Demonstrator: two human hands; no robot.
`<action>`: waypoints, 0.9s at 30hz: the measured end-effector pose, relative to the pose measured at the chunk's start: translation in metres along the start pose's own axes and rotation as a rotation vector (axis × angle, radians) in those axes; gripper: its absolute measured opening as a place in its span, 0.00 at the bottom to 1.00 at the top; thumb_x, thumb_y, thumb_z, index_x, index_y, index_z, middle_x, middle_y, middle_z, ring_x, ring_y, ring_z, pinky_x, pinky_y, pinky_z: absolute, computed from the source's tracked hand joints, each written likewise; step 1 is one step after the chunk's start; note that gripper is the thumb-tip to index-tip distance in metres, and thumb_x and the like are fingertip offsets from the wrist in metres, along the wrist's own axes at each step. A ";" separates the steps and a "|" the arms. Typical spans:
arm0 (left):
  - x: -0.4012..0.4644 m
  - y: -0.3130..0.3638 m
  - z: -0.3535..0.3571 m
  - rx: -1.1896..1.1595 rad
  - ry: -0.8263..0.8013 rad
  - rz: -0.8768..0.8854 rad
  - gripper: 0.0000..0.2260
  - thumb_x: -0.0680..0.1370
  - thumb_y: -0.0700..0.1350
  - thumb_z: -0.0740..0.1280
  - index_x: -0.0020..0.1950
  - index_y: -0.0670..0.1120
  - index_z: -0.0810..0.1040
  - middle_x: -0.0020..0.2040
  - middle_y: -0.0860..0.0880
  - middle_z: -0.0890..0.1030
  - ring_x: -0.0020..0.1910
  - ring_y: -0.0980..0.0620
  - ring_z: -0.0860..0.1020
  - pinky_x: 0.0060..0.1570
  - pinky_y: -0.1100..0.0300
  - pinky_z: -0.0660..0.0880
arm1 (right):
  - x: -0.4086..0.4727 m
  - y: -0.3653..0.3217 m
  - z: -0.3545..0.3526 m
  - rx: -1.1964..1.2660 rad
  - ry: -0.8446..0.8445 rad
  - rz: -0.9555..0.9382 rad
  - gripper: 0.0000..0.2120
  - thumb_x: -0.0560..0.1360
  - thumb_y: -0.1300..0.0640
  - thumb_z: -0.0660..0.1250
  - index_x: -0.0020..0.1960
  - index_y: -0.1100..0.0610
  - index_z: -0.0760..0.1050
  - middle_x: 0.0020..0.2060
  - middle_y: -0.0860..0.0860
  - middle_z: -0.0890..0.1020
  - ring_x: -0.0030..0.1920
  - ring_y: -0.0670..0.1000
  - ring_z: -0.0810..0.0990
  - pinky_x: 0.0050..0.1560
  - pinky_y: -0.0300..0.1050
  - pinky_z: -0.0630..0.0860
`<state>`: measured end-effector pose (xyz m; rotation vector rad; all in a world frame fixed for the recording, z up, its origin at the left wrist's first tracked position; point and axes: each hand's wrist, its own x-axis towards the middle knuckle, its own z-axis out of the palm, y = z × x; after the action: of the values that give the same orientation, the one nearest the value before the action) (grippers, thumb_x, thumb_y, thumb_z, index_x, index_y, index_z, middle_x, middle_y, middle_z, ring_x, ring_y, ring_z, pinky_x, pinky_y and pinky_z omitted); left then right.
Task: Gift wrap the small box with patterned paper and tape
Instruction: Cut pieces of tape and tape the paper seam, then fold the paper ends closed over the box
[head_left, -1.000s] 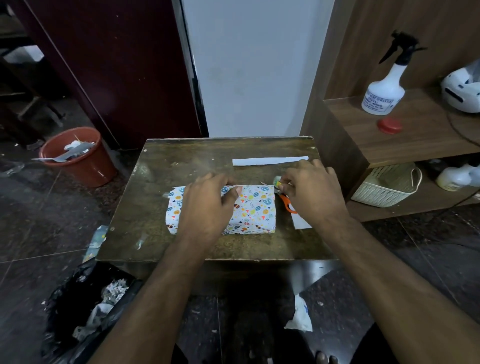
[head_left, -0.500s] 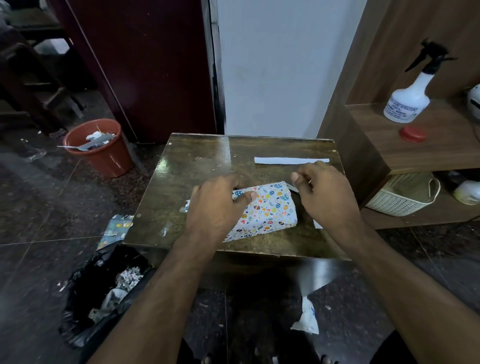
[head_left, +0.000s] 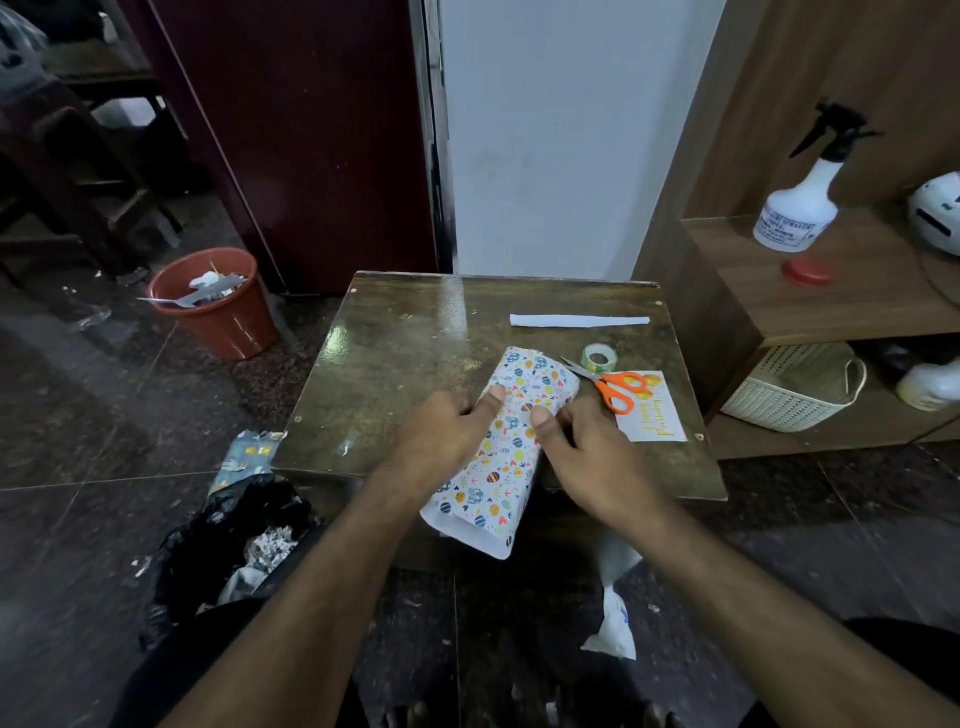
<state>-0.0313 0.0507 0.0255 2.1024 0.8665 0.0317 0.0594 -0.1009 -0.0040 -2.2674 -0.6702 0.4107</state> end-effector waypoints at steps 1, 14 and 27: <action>-0.007 0.006 0.000 -0.057 -0.007 -0.003 0.23 0.84 0.64 0.57 0.37 0.50 0.73 0.33 0.52 0.75 0.33 0.53 0.75 0.36 0.58 0.74 | 0.000 0.000 0.002 0.024 0.010 -0.005 0.18 0.82 0.38 0.59 0.47 0.52 0.67 0.44 0.48 0.77 0.45 0.50 0.78 0.39 0.46 0.66; -0.062 0.027 0.047 -0.752 -0.034 0.210 0.13 0.88 0.49 0.58 0.70 0.60 0.75 0.61 0.56 0.84 0.61 0.55 0.83 0.59 0.55 0.80 | -0.021 0.006 -0.022 0.924 0.086 -0.038 0.26 0.79 0.45 0.71 0.43 0.65 0.64 0.39 0.55 0.72 0.42 0.52 0.71 0.44 0.47 0.71; -0.008 0.030 0.037 -0.754 0.063 0.411 0.26 0.80 0.34 0.69 0.77 0.44 0.69 0.67 0.46 0.82 0.66 0.48 0.81 0.64 0.53 0.78 | 0.034 0.013 -0.046 0.636 0.060 -0.274 0.26 0.70 0.40 0.78 0.46 0.56 0.68 0.50 0.68 0.76 0.51 0.70 0.79 0.51 0.73 0.77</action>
<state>-0.0089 0.0075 0.0253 1.5235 0.3495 0.5558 0.1131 -0.1151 0.0153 -1.5595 -0.6888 0.3559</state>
